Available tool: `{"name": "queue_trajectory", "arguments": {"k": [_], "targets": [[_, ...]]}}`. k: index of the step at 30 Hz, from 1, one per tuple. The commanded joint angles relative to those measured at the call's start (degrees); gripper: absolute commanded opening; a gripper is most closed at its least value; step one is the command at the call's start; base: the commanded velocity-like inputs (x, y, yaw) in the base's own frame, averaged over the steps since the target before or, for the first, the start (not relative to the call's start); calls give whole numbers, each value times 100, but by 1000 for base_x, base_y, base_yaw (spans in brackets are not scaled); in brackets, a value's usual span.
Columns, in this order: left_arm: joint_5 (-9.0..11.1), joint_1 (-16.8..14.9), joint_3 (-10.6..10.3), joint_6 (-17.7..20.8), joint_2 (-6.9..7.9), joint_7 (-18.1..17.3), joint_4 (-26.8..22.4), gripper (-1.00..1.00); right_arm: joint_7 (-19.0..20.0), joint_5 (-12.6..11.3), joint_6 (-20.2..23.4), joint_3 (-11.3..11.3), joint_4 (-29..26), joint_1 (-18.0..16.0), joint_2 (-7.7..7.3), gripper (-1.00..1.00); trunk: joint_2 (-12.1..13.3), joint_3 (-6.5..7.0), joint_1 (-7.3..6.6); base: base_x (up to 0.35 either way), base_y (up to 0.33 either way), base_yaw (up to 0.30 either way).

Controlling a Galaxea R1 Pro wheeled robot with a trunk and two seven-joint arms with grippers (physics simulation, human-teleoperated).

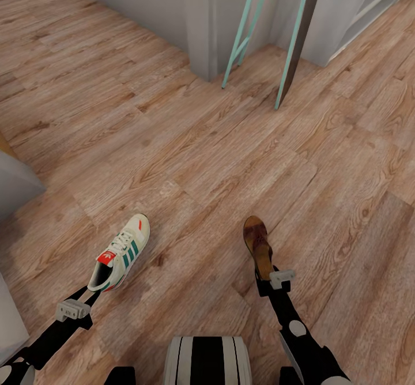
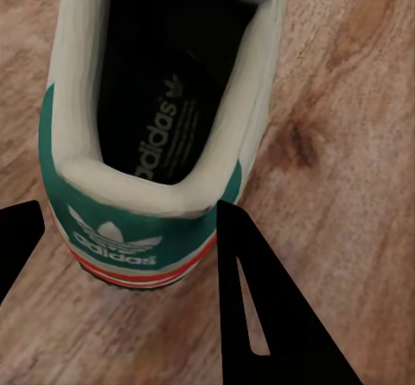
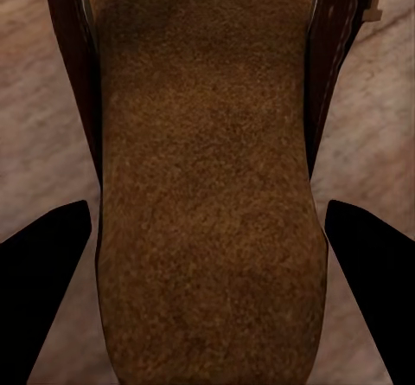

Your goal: Pick up the two gym shoes and the two sandals from the corridor floor and place them onto the hallstand (shoe rack) in the corridor, making sure they are on the rack and not on the floor. Arrange them so the two gym shoes are next to each other and the two sandals are next to each other.

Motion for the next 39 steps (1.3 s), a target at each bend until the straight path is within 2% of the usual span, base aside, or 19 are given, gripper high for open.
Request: {"name": "queue_trajectory", "arguments": {"k": [1,7,9,10,14,18,24,39], "targets": [[40,-3,5,6,2,-40,6,-100,-20,57,-1,-14,-15,4,5,-100,-1,-3,-1,0,0,0],[40,-3,6,11,6,-40,3,-100,43,53,389,-2,-335,112,19,-100,-1,-3,-1,0,0,0],[40,-4,6,13,7,-40,1,-100,163,42,642,23,-814,379,22,-100,-1,-3,-1,0,0,0],[40,-4,6,13,7,-40,1,-100,163,42,642,23,-814,379,22,-100,-1,-3,-1,0,0,0],[40,-4,6,14,7,-40,-1,-100,293,23,1155,50,-1758,798,25,-100,-1,-3,-1,0,0,0],[40,-3,6,14,8,-40,-1,-100,350,11,1721,57,-2300,999,30,-100,-1,-3,-1,0,0,0],[40,-3,6,14,8,-40,0,-100,364,-6,2034,46,-2552,1092,33,-100,-1,-3,-1,0,0,0],[40,-5,6,15,8,-40,0,-100,350,-81,2207,6,-2673,1147,36,-100,-1,-3,-1,0,0,0]]}}
